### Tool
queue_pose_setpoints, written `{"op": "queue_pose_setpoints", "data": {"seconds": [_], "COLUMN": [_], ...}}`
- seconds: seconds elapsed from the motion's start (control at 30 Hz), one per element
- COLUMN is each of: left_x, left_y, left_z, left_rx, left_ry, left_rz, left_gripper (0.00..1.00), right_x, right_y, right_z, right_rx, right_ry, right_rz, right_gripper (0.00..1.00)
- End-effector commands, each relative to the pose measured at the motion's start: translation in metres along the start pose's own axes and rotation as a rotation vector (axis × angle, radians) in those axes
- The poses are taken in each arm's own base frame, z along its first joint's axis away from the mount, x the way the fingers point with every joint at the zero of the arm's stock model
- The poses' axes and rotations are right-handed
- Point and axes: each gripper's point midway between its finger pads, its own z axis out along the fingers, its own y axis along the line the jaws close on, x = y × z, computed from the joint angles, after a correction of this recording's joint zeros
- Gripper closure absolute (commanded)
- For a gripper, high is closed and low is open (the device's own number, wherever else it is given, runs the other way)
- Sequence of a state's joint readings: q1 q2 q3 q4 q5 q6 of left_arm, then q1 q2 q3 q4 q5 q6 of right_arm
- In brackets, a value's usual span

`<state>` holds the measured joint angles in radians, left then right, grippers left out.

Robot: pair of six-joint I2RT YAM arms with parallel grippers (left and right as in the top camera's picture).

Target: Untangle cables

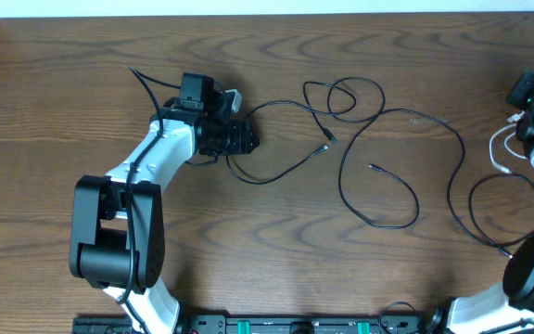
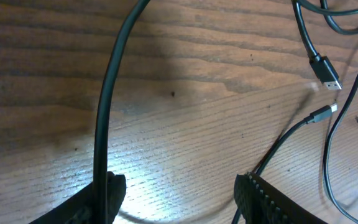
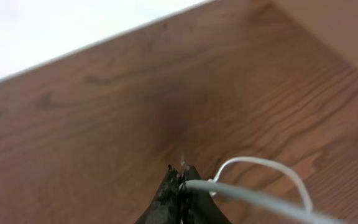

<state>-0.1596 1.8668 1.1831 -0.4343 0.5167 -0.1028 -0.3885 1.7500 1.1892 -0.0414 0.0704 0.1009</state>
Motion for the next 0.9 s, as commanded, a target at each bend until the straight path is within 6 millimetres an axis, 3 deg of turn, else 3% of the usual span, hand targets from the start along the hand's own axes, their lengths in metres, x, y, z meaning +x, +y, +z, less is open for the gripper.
{"op": "queue_pose_setpoints", "data": {"seconds": [0.0,0.07,0.2,0.37,0.5,0.63,0.73,0.83,0.87], "left_x": [0.009,0.009,0.009,0.009,0.009,0.009,0.009,0.009,0.009], "left_y": [0.008,0.008,0.008,0.008,0.008,0.008,0.008,0.008,0.008], "left_z": [0.007,0.007,0.007,0.007,0.007,0.007,0.007,0.007,0.007], "left_rx": [-0.018,-0.018,-0.018,-0.018,-0.018,-0.018,-0.018,-0.018,-0.018], "left_ry": [0.024,0.024,0.024,0.024,0.024,0.024,0.024,0.024,0.024], "left_rz": [0.002,0.002,0.002,0.002,0.002,0.002,0.002,0.002,0.002], "left_gripper": [0.38,0.38,0.38,0.38,0.38,0.37,0.37,0.37,0.37], "right_x": [0.016,0.022,0.034,0.046,0.058,0.085,0.107,0.113,0.111], "right_y": [-0.005,-0.011,-0.025,-0.038,-0.038,-0.033,-0.012,0.016,0.034], "right_z": [0.015,0.020,0.024,0.023,0.021,0.014,0.004,-0.001,-0.004], "right_rx": [-0.001,0.009,0.035,0.057,0.065,0.051,-0.049,-0.182,-0.269], "right_ry": [0.043,0.061,0.103,0.153,0.202,0.314,0.427,0.470,0.466], "right_rz": [-0.006,0.000,0.024,0.058,0.105,0.185,0.259,0.274,0.229], "right_gripper": [0.98,0.93,0.59,0.28,0.19,0.05,0.03,0.04,0.04]}}
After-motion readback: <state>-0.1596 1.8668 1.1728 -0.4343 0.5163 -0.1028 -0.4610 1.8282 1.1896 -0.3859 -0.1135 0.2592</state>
